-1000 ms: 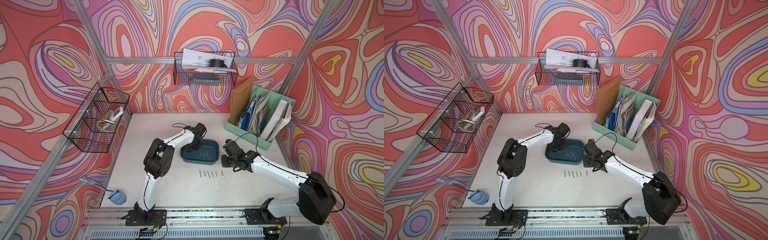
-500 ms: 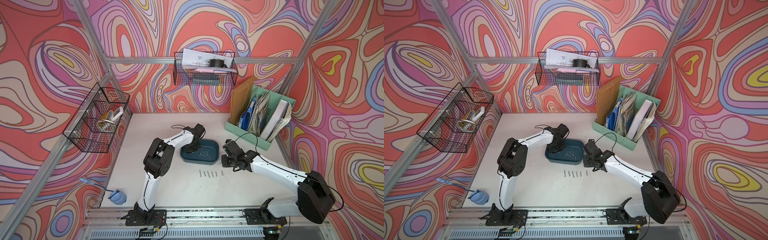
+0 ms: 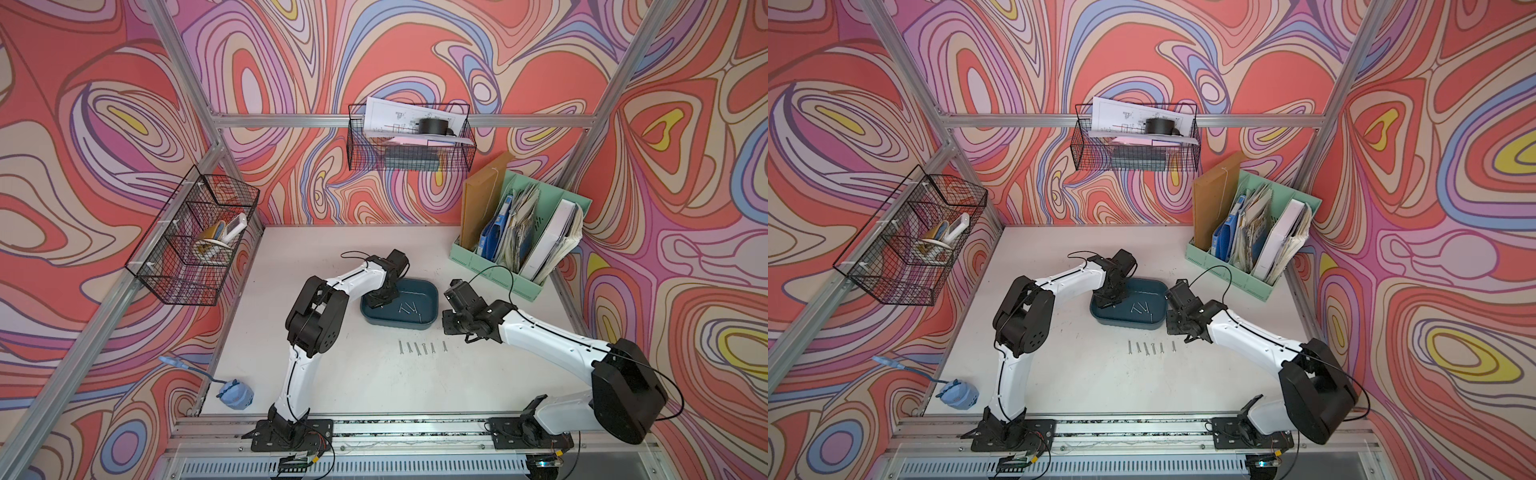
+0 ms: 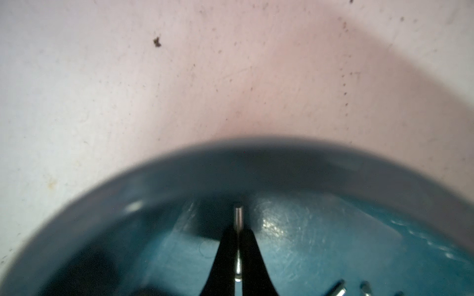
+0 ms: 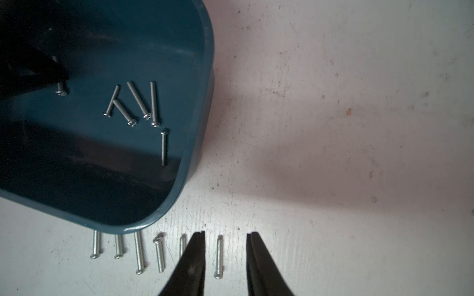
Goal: Take out the screws from the storage box
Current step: Pick up the screw from the storage box.
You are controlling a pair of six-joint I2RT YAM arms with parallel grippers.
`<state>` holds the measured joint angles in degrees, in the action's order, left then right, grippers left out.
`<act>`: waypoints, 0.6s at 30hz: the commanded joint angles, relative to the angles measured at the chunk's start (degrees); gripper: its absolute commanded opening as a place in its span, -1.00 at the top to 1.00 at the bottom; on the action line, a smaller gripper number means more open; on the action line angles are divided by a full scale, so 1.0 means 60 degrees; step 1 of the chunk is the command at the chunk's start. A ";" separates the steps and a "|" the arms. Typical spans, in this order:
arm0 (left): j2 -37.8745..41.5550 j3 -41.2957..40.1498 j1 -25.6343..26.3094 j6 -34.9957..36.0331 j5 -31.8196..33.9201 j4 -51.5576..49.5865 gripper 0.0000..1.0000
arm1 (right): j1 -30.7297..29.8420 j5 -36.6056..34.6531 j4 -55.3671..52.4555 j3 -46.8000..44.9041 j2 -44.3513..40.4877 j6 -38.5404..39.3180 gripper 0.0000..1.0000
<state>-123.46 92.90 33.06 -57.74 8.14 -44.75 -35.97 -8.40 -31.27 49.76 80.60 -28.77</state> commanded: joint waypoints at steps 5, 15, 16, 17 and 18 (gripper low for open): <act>-0.0053 -0.0212 -0.0007 0.0239 -0.0257 -0.0005 1.00 | 0.0045 -0.0159 0.0137 0.0209 0.0146 0.0064 0.42; 0.0732 -0.0057 -0.0001 0.0820 -0.0181 -0.0113 1.00 | 0.0047 -0.0046 0.0298 0.0220 0.0306 0.0092 0.42; 0.0816 -0.0044 -0.0002 0.0882 -0.0136 -0.0134 1.00 | 0.0047 -0.0049 0.0318 0.0218 0.0319 0.0094 0.42; 0.0892 -0.0034 -0.0002 0.0965 -0.0117 -0.0147 1.00 | 0.0045 -0.0041 0.0346 0.0218 0.0339 0.0094 0.42; 0.0951 -0.0043 -0.0002 0.1019 -0.0078 -0.0165 1.00 | 0.0047 -0.0028 0.0369 0.0218 0.0360 0.0108 0.42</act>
<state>-121.32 92.88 33.01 -53.74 7.22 -44.80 -35.97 -8.32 -30.11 49.82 82.04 -28.56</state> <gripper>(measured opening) 0.092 0.290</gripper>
